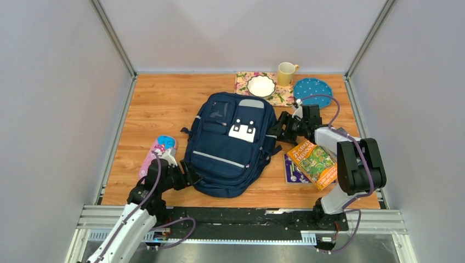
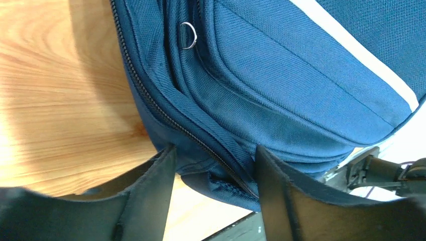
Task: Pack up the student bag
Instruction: Adjust the student bag at the center of the board.
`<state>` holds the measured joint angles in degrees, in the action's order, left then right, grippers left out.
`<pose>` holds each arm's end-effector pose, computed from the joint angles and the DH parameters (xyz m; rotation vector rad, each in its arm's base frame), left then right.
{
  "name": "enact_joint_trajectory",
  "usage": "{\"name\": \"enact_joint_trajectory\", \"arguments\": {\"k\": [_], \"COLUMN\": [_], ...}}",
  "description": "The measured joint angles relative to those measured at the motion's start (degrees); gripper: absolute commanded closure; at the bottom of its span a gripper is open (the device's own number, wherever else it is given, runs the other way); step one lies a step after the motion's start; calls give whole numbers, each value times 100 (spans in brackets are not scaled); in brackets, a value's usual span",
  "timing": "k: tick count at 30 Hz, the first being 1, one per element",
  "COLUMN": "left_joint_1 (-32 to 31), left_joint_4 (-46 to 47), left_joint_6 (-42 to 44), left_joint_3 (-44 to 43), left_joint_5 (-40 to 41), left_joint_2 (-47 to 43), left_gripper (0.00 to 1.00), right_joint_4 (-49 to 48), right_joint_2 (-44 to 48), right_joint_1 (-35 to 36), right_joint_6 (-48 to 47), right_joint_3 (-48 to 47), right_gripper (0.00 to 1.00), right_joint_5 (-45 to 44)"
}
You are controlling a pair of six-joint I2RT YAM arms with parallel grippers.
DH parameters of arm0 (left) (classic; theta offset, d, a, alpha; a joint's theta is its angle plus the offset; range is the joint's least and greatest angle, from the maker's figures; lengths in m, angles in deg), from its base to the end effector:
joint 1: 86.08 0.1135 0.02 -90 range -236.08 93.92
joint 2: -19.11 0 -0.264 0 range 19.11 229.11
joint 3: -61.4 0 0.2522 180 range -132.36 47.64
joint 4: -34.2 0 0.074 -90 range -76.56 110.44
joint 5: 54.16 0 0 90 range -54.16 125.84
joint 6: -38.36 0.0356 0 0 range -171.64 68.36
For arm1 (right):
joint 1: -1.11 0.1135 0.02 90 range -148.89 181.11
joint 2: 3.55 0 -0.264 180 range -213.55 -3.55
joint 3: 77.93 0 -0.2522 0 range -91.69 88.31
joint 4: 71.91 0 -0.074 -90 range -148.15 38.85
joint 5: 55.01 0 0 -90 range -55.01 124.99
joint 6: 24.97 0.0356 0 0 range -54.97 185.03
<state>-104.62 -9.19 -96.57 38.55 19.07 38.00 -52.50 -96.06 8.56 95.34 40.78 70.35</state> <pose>0.0966 -0.0432 0.1477 -0.3830 2.3613 -0.8921 0.3073 0.0610 0.1669 0.2154 2.4997 1.0404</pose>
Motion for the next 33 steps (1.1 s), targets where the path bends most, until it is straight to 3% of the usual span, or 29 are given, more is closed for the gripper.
{"name": "enact_joint_trajectory", "arguments": {"k": [3,4,6,7,8,12,18,19,20,21,24,28,33], "left_joint_1": [-227,-332,-496,-544,-566,-590,-581,-546,-479,-374,28,166,166], "left_joint_4": [361,479,680,761,839,975,863,831,776,752,728,828,754], "left_joint_6": [-118,-142,-188,-186,-188,-101,487,621,741,870,1204,1373,1377], "left_joint_3": [92,105,116,116,116,17,-699,-874,-1056,-1211,-1698,-2103,-1969], "left_joint_5": [39,72,162,216,251,407,1040,1191,1311,1410,1615,1834,1823], "left_joint_2": [317,442,654,739,822,1163,2277,2487,2721,2927,3501,3633,2743], "left_gripper": [63,75,86,98,100,100,100,99,87,55,27,25,23], "right_joint_4": [-409,-573,-802,-892,-1012,-1362,-1279,-1231,-1147,-1099,-909,-752,-461], "right_joint_2": [-2,-2,-2,-2,4,275,1690,1928,2225,2437,3062,3609,3965], "right_joint_1": [0,-2,4,15,24,28,94,151,249,343,800,1252,1351], "right_joint_6": [227,348,483,544,588,695,861,911,994,1062,1397,1954,2441], "right_joint_3": [70,109,173,201,256,697,1696,1812,1945,2028,2256,2498,2562], "right_gripper": [62,78,97,100,100,100,100,100,100,100,100,100,100], "right_joint_5": [52,114,188,205,210,70,-424,-520,-636,-728,-1187,-1768,-2385]}}
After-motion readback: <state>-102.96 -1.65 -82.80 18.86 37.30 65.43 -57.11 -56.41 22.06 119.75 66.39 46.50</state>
